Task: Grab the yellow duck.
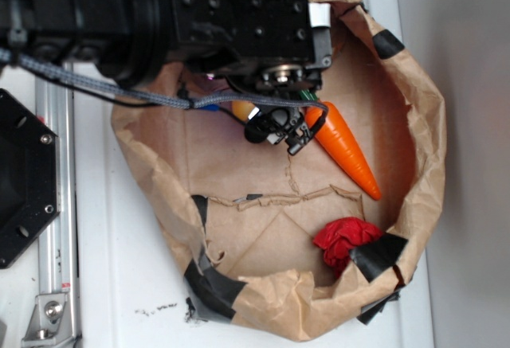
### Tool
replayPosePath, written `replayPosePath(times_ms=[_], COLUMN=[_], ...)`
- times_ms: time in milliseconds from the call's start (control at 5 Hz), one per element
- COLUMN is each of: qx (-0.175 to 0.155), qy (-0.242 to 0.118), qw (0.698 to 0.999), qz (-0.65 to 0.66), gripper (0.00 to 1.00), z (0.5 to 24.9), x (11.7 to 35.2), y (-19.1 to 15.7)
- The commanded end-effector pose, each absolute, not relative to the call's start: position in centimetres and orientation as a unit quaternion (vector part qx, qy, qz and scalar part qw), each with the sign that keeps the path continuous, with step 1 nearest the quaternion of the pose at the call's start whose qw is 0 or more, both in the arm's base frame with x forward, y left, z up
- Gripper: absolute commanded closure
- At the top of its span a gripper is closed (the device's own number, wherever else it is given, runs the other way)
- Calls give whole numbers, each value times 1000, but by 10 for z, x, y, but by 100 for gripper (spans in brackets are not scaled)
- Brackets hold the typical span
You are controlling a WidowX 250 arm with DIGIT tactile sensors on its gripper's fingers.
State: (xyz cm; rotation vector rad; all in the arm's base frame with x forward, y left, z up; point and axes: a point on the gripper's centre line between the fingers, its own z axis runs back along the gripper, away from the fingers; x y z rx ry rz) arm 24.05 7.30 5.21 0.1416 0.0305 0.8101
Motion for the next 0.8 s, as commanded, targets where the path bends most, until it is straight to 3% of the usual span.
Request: replayPosePath(times_ms=[0,600], qx=[76,79], qy=[3,7], qw=[896,891], qz=[437,447], gripper=[0,0], z=[55,56], x=[229,222], y=[97,106])
